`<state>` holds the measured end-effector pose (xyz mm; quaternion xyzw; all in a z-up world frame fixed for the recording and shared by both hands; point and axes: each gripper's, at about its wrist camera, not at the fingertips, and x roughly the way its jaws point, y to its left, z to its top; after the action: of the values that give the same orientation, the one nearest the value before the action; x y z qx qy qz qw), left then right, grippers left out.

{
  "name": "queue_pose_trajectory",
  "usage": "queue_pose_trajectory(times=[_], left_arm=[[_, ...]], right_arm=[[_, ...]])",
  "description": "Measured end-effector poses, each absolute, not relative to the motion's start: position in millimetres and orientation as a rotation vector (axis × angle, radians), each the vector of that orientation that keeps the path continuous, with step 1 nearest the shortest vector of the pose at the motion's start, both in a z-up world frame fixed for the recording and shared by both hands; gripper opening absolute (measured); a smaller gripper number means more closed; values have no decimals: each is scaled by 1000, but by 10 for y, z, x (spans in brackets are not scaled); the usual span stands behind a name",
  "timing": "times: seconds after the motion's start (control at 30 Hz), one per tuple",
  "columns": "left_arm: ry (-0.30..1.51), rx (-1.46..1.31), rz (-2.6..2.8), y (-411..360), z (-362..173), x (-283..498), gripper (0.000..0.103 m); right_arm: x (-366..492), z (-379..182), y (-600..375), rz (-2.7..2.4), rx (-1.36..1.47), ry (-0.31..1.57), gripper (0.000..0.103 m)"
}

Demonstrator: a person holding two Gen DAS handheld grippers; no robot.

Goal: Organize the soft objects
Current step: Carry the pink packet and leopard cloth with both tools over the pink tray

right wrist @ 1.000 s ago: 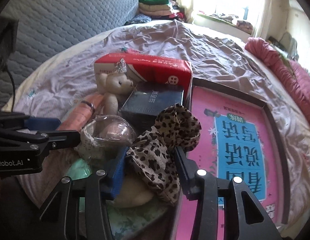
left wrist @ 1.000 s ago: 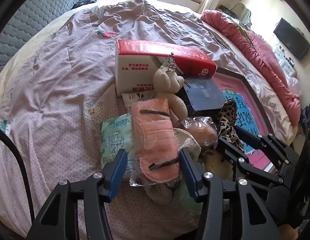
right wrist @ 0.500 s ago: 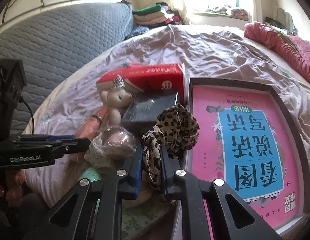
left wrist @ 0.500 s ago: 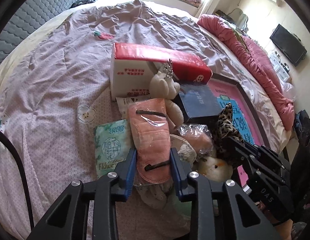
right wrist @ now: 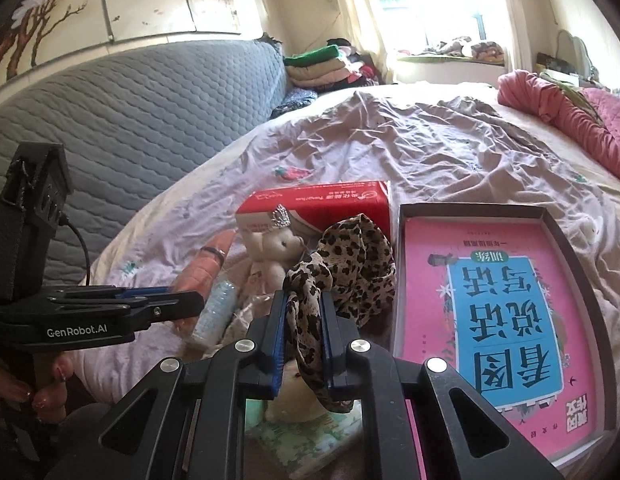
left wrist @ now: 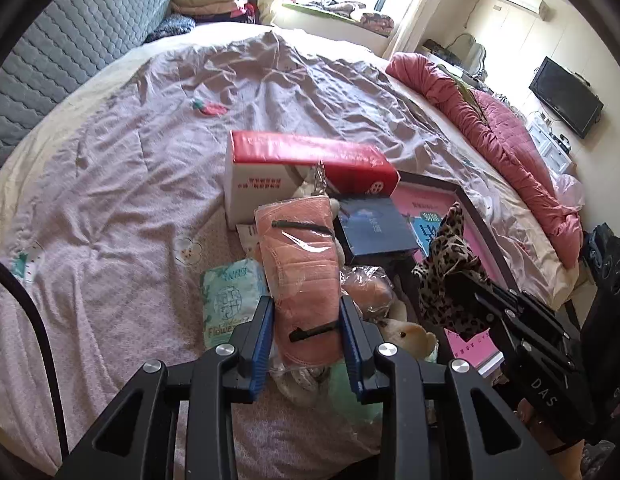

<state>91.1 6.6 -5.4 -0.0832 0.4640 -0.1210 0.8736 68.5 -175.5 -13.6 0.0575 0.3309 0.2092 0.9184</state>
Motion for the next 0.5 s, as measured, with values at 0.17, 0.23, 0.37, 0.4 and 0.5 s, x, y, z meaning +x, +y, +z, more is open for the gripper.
queue_pose_trajectory(times=[0.17,0.23,0.37,0.4,0.5], left_arm=[[939,-134,-248,-41,97,819,32],[925,-119,-254,-100,140,785,32],[918,-114,-281,-276,238,719,32],[914,-113,-290,-319,258,705,32],[895,-74,-309,-494,328,644,32]], right_arm=[[585,-23,-1841,410,132,662,15],[531,22,-1888,399,136,649,15],[451,107,-2047,367,151,643,15],[422,131,-2095,358,155,637,15],[335,202,-2245,327,166,616,15]])
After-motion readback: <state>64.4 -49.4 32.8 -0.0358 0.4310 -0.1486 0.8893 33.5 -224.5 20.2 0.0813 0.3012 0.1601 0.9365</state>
